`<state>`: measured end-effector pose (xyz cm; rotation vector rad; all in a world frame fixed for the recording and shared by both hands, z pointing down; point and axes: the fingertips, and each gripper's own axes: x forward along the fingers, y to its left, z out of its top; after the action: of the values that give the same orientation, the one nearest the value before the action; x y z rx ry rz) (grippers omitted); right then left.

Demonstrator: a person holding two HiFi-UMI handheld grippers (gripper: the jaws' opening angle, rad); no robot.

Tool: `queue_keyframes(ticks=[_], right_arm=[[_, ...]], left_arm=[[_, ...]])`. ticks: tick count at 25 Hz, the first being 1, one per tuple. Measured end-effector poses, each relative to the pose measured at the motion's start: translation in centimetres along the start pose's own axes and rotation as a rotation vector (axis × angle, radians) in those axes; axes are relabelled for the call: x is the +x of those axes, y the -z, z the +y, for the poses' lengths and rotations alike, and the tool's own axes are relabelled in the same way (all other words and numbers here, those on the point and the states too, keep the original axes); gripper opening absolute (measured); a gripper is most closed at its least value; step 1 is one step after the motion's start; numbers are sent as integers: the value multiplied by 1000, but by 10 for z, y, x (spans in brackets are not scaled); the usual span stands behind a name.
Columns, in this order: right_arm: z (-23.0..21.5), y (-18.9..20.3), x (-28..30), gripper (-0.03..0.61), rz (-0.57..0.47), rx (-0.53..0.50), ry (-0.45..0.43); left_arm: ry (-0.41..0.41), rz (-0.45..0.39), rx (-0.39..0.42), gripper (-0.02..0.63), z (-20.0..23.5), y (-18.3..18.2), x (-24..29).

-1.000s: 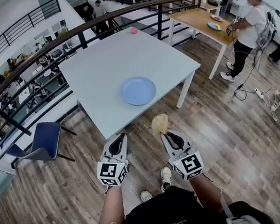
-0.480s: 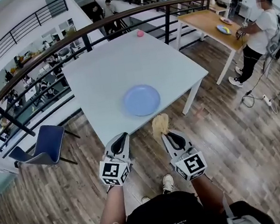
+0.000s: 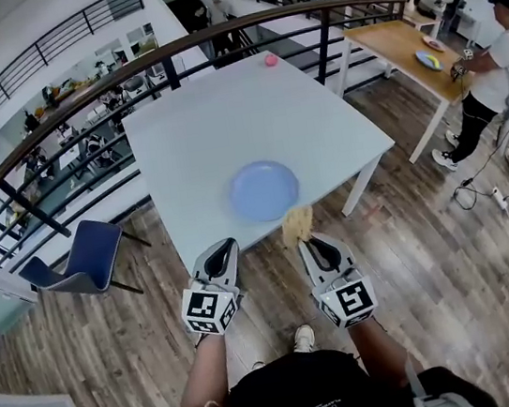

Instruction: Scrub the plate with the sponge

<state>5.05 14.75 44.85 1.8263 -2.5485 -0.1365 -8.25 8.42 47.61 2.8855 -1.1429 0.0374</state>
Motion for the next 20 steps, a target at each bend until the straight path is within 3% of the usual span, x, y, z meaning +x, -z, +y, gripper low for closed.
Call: queue_keyframes(ticks=[7, 20], right_arm=[[-36, 6, 17, 44, -21, 42, -3], [-60, 12, 37, 44, -30, 92, -108]], left_arm=[[-2, 24, 50, 18, -19, 3, 33], [-79, 31, 26, 18, -23, 1, 56]])
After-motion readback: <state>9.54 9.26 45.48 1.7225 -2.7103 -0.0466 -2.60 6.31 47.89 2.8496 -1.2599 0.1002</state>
